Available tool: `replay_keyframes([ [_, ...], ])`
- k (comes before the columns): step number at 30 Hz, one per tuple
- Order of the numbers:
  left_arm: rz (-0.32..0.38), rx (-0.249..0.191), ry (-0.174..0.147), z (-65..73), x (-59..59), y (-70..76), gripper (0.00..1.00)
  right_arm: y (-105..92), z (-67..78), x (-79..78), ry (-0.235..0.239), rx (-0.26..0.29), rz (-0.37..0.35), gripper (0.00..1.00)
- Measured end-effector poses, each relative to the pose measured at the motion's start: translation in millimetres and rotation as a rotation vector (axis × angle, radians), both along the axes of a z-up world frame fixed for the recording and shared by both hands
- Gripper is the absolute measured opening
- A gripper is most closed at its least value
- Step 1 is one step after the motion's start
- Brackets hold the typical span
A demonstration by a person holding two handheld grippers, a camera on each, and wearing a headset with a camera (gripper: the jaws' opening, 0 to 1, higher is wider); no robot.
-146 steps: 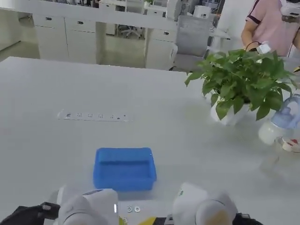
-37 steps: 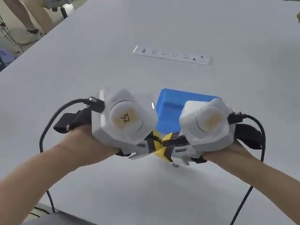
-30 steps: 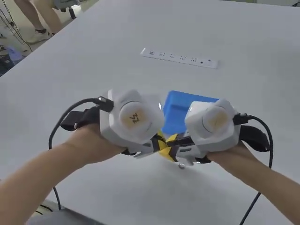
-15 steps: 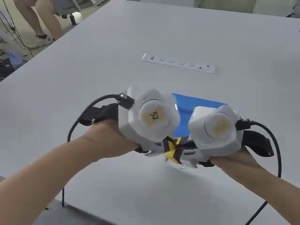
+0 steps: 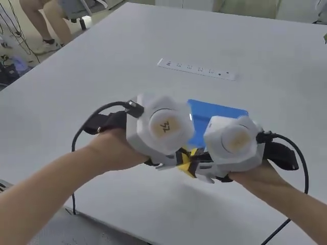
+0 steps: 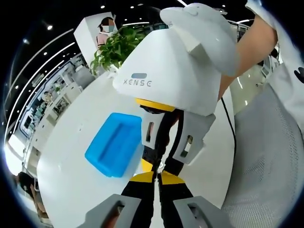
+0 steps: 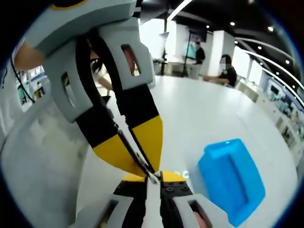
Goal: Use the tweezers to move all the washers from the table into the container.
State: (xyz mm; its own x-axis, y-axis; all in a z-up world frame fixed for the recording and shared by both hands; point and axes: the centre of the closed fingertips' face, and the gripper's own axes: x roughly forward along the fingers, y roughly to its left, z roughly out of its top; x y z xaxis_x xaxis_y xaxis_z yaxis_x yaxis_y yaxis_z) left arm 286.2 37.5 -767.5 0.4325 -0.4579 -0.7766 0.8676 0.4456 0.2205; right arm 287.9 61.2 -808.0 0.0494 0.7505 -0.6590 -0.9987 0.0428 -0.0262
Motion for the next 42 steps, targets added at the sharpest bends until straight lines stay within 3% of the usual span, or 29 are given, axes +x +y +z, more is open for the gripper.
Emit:
replay_keyframes([
  [4, 0.013, 0.006, -0.008, 3.7, -5.3, 6.1, 0.0, -1.2, 2.6, -0.9, -0.002, 0.018, -0.027, 0.15],
  [11, 0.027, -0.004, -0.013, 5.4, -11.8, 9.9, 0.0, -8.7, 2.4, -3.1, -0.008, 0.028, -0.054, 0.12],
  [15, 0.041, -0.009, -0.024, 9.9, -12.0, 12.0, 0.0, -19.3, 3.8, -6.1, 0.058, 0.052, -0.106, 0.15],
  [21, 0.076, -0.057, -0.013, 19.8, -18.3, 12.7, 0.0, -42.0, 9.0, -11.3, 0.088, 0.063, -0.178, 0.2],
  [25, 0.086, -0.068, -0.022, 23.6, -21.7, 10.6, 0.0, -58.8, 15.0, -13.0, 0.107, 0.078, -0.262, 0.27],
  [28, 0.113, -0.104, -0.019, 28.6, -24.2, 9.0, 0.0, -67.6, 18.7, -12.8, 0.136, 0.103, -0.333, 0.31],
  [35, 0.105, -0.17, -0.026, 34.2, -19.6, -4.2, 0.0, -81.5, 17.9, -19.4, 0.172, 0.122, -0.409, 0.33],
  [42, 0.069, -0.198, -0.026, 34.6, -7.9, -17.5, 0.0, -87.1, 19.4, -32.3, 0.194, 0.149, -0.464, 0.31],
])
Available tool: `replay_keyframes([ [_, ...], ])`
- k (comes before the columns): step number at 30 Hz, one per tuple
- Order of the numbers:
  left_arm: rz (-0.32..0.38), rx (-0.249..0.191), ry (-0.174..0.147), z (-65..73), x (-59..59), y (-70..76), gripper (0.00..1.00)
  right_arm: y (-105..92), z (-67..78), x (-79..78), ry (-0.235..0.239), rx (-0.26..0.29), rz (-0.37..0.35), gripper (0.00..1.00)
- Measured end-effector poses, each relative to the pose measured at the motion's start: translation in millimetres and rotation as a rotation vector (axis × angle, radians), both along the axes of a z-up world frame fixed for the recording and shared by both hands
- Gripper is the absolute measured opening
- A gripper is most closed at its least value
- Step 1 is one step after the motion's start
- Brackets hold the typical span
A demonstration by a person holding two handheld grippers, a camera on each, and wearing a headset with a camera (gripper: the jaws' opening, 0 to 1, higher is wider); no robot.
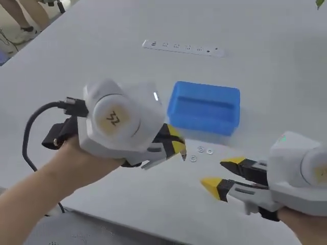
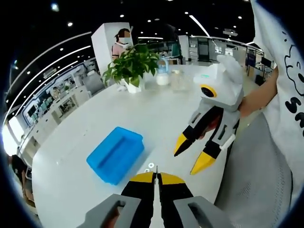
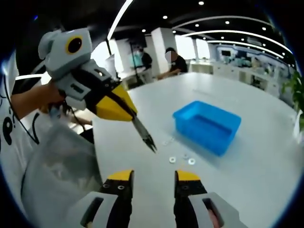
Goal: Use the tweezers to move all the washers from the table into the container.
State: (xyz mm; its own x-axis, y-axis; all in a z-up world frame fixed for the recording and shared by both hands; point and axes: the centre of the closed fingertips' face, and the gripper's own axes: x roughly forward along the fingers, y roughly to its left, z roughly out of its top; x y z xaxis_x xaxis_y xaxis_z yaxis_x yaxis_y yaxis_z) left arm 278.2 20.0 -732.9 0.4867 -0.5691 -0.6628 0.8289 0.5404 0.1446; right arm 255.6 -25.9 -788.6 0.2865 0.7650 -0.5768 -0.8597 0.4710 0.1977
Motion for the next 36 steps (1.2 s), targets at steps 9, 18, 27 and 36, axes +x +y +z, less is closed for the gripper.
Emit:
replay_keyframes([
  [9, -0.048, 0.009, 0.011, -7.8, 10.2, -15.9, 0.0, -7.9, -4.8, -0.7, 0.031, 0.003, -0.035, 0.31],
  [18, -0.064, 0.003, 0.034, -21.6, 22.9, -20.7, 0.0, -17.6, -7.9, 8.3, 0.04, -0.008, -0.07, 0.3],
  [27, -0.078, 0.006, 0.059, -36.4, 24.8, -21.1, 0.0, -19.9, -15.6, 4.9, 0.058, -0.022, -0.074, 0.28],
  [36, -0.08, 0.012, 0.057, -38.6, 23.4, -19.6, 0.0, -17.5, -12.9, 5.1, 0.059, -0.013, -0.066, 0.27],
])
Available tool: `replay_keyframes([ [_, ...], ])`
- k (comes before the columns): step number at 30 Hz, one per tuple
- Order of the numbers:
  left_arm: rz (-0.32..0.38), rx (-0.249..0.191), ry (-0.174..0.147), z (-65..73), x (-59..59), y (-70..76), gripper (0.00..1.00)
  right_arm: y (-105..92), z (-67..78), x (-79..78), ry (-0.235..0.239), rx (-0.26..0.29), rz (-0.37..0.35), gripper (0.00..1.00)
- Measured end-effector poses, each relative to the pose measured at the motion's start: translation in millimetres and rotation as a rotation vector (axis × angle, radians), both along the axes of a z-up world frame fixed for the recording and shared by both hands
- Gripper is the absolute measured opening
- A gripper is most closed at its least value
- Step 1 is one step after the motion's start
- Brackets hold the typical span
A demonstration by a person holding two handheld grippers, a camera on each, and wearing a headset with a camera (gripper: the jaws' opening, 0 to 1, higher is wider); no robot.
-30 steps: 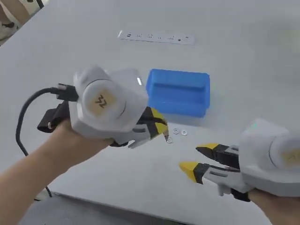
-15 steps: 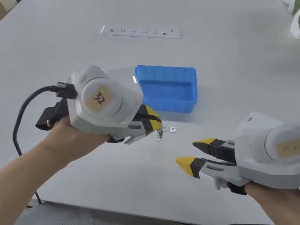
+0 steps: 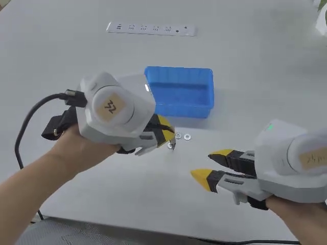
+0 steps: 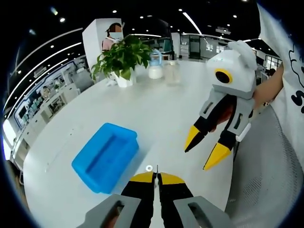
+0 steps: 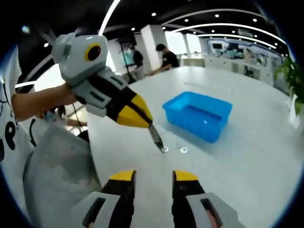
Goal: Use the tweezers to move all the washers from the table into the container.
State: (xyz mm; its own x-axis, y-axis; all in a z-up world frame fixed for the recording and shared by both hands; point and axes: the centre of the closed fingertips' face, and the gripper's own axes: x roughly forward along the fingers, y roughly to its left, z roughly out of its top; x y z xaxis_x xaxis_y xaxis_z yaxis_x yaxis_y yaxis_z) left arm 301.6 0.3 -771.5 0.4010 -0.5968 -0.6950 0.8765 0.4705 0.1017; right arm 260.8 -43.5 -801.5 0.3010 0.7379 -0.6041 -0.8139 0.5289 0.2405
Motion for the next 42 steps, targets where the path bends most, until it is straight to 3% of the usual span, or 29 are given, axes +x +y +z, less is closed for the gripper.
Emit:
replay_keyframes([
  [21, -0.006, -0.002, -0.004, -2.1, 6.4, 0.8, 0.0, 5.5, -1.4, -0.2, -0.001, -0.008, 0.031, 0.27],
  [25, -0.006, -0.011, 0.003, -2.1, 7.1, 0.4, 0.0, 22.8, 2.9, 17.3, -0.093, -0.039, 0.152, 0.26],
  [30, -0.01, -0.025, 0.007, -2.1, 5.7, -1.9, 0.0, 47.6, 0.7, 44.6, -0.146, -0.045, 0.27, 0.16],
  [32, -0.014, -0.027, 0.009, -2.2, 4.7, -3.1, 0.0, 55.5, -6.6, 48.8, -0.125, -0.029, 0.297, 0.12],
  [36, -0.027, -0.018, 0.007, -1.9, 1.7, -4.5, 0.0, 61.3, -18.3, 39.2, -0.062, -0.021, 0.389, 0.14],
  [42, -0.049, -0.013, 0.002, -2.3, -0.5, -5.0, 0.0, 62.3, -30.9, 38.2, -0.08, -0.059, 0.443, 0.16],
])
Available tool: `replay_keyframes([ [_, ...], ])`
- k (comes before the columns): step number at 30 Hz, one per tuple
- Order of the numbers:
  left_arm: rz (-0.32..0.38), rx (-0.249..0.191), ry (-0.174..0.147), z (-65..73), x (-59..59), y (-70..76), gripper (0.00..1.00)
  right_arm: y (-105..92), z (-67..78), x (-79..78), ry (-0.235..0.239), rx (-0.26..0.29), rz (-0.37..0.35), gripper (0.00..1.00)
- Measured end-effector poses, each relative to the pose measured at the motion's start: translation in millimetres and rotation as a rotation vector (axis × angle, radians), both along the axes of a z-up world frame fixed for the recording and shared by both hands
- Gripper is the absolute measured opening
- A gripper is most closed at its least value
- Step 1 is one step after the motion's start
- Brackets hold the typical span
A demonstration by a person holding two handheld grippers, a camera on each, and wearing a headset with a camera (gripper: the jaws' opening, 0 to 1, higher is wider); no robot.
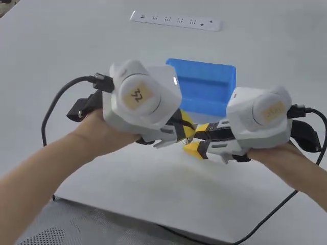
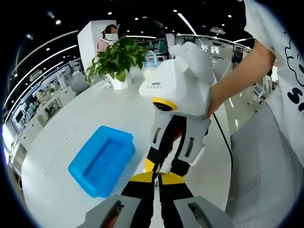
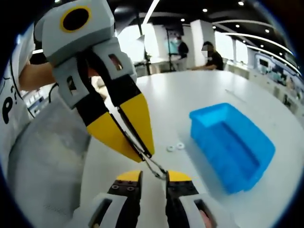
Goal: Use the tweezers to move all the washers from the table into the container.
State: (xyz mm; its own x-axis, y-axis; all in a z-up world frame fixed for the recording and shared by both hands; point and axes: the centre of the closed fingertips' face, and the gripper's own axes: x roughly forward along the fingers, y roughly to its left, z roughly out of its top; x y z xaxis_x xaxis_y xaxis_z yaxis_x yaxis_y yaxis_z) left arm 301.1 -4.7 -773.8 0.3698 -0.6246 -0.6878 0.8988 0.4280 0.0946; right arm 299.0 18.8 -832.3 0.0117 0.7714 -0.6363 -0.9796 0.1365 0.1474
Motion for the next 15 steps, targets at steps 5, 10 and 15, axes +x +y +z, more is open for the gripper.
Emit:
replay_keyframes([
  [5, 0.001, 0.007, 0.004, -0.4, -0.7, 2.4, 0.0, 3.2, -4.0, 6.5, -0.022, -0.006, 0.016, 0.1],
  [10, -0.001, 0.023, 0.005, -1.8, -1.7, 6.8, 0.0, 5.0, -3.7, 5.7, -0.021, 0.005, 0.042, 0.09],
  [15, -0.007, 0.039, -0.005, 4.8, -0.8, 9.8, 0.0, 7.8, 4.5, 2.9, -0.062, 0.007, 0.07, 0.07],
])
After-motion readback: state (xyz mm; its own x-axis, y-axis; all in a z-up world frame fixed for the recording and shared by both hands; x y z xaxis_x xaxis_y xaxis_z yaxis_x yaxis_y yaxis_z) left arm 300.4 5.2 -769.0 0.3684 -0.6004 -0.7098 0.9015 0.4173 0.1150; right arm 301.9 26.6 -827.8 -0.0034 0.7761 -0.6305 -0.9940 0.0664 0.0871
